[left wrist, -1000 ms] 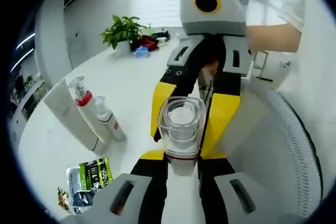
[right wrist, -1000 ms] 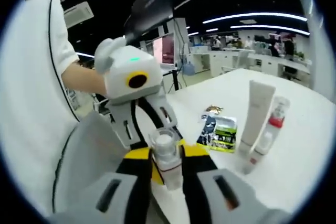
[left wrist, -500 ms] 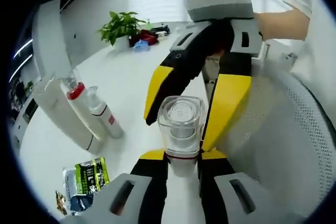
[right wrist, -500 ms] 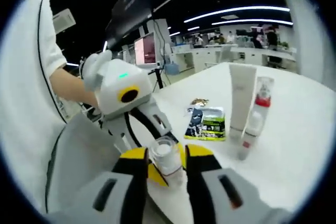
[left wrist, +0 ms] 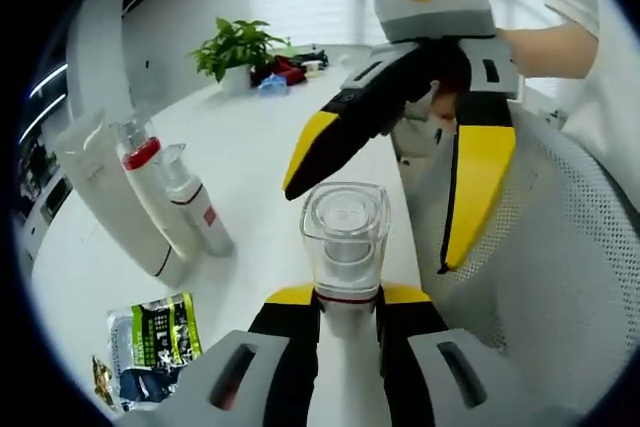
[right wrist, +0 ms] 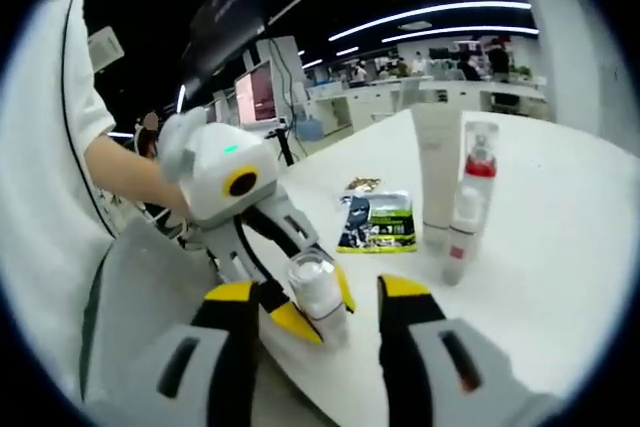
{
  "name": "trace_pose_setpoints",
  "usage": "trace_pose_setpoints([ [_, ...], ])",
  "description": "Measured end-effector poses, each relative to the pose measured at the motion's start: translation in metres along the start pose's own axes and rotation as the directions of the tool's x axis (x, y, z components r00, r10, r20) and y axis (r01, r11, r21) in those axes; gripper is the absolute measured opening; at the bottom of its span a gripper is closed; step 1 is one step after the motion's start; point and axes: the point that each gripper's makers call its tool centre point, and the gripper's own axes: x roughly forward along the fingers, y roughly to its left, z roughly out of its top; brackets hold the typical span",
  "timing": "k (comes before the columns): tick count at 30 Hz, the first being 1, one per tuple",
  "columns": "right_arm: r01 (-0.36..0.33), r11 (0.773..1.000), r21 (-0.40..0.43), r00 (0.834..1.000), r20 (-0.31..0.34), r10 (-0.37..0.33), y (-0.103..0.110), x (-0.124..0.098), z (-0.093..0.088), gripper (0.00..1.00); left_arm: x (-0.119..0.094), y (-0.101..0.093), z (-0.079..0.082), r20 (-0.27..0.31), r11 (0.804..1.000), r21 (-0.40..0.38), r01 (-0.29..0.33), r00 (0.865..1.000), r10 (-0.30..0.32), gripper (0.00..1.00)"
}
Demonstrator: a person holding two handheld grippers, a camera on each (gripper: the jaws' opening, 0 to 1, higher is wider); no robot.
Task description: Arrange the skincare products in the storage area until every visible bottle or jar stands upright without overlapping.
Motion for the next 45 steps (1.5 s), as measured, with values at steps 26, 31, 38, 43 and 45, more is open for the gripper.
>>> trace_pose_setpoints([
  [26, 0.184, 0.98, 0.081, 0.983, -0.008, -0.184, -0.048, -0.027, -0.017, 0.74, 0.01, 0.047, 0.001, 0.017, 0.999, 0.002, -0.04, 0.999, 0.04, 0.18],
  [31, 0.194, 0.977, 0.089, 0.981, -0.006, -0.194, -0.049, -0.029, -0.017, 0.74, 0.013, 0.063, 0.002, 0.008, 0.998, 0.01, -0.057, 0.998, 0.057, 0.19],
  [38, 0.208, 0.974, 0.085, 0.978, -0.009, -0.208, -0.052, -0.031, -0.016, 0.75, 0.015, 0.095, 0.005, -0.005, 0.996, 0.011, -0.089, 0.996, 0.089, 0.19],
  [43, 0.217, 0.972, 0.091, 0.976, -0.011, -0.217, -0.055, -0.033, -0.017, 0.75, 0.018, 0.111, 0.007, -0.007, 0.995, -0.001, -0.098, 0.995, 0.098, 0.19],
  [45, 0.219, 0.971, 0.092, 0.976, -0.011, -0.219, -0.055, -0.033, -0.017, 0.75, 0.02, 0.114, 0.008, -0.011, 0.995, 0.0, -0.099, 0.995, 0.099, 0.19],
])
